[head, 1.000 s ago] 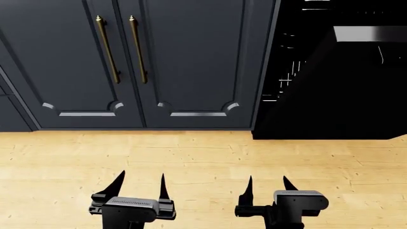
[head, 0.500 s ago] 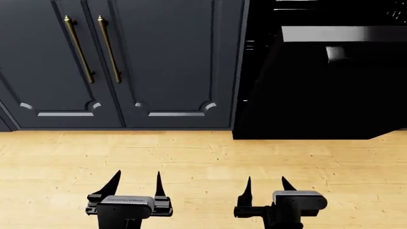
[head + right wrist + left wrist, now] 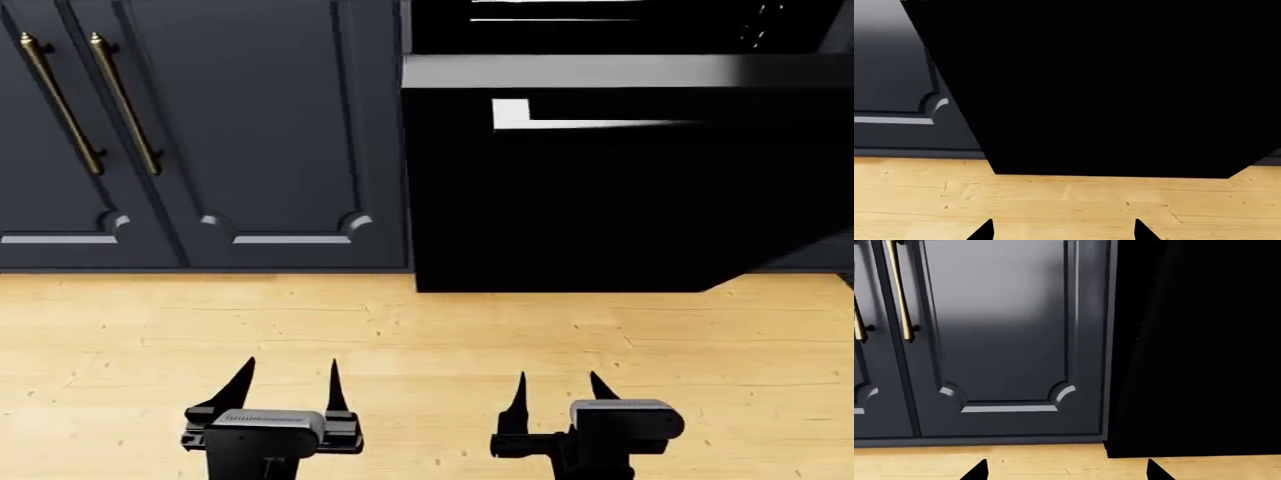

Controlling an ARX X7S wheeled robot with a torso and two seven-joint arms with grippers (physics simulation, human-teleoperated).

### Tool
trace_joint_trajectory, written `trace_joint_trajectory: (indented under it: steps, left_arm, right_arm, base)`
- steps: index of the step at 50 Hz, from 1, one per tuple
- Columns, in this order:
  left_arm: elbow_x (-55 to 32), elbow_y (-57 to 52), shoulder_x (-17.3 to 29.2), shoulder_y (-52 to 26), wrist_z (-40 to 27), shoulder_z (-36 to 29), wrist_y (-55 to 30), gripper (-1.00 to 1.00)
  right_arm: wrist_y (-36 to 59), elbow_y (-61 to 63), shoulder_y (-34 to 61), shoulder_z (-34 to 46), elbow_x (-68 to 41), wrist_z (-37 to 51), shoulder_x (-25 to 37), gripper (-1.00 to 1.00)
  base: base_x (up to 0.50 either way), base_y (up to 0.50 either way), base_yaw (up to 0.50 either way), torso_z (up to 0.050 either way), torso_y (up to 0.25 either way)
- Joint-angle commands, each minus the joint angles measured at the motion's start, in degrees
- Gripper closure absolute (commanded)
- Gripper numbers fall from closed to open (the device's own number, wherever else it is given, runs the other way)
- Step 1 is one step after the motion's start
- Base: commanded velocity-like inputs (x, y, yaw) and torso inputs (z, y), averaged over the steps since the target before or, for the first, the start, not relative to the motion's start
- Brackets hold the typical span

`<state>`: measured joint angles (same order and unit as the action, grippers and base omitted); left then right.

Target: Close the dishwasher door

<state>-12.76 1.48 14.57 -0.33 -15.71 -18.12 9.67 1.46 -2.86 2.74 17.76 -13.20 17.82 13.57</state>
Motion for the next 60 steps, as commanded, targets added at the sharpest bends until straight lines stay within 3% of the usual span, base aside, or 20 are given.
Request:
trace_joint_trajectory:
  steps: [1,36,46,60]
  left_arm:
    - [-0.1,0.1,0.2,-0.1,-0.1,-0.4,-0.1,-1.00]
    - [-0.7,-0.2,0.8,0.0,-0.7,-0.9,0.2,-1.00]
    - [-1.1,-0.2,0.9,-0.1,-0.8,-1.0,0.3,-1.00]
    - [-1.3,-0.3,1.2,-0.5,-0.9,-1.7,-1.3,-1.00]
  right_arm:
    - [0.1,-0.1,0.1,0.3,-0.2,0.2,0.1,-1.00]
    - [-0.4,0.5,-0.1,0.9,-0.5,1.0,0.7,-1.00]
    - [-2.4,1.1,-0.9,1.6,-0.2,0.3,1.2,-1.00]
    - [-1.2,1.3,-0.5,2.1,-0.4,0.6,1.5,-1.00]
  base:
    - [0.00,-0.50,0.00,0.000,0.000]
    - [0.00,-0.50,0.00,0.000,0.000]
    - [0.02,0.00,0.00,0.000,0.000]
    - [0.50,-0.20,0.00,0.000,0.000]
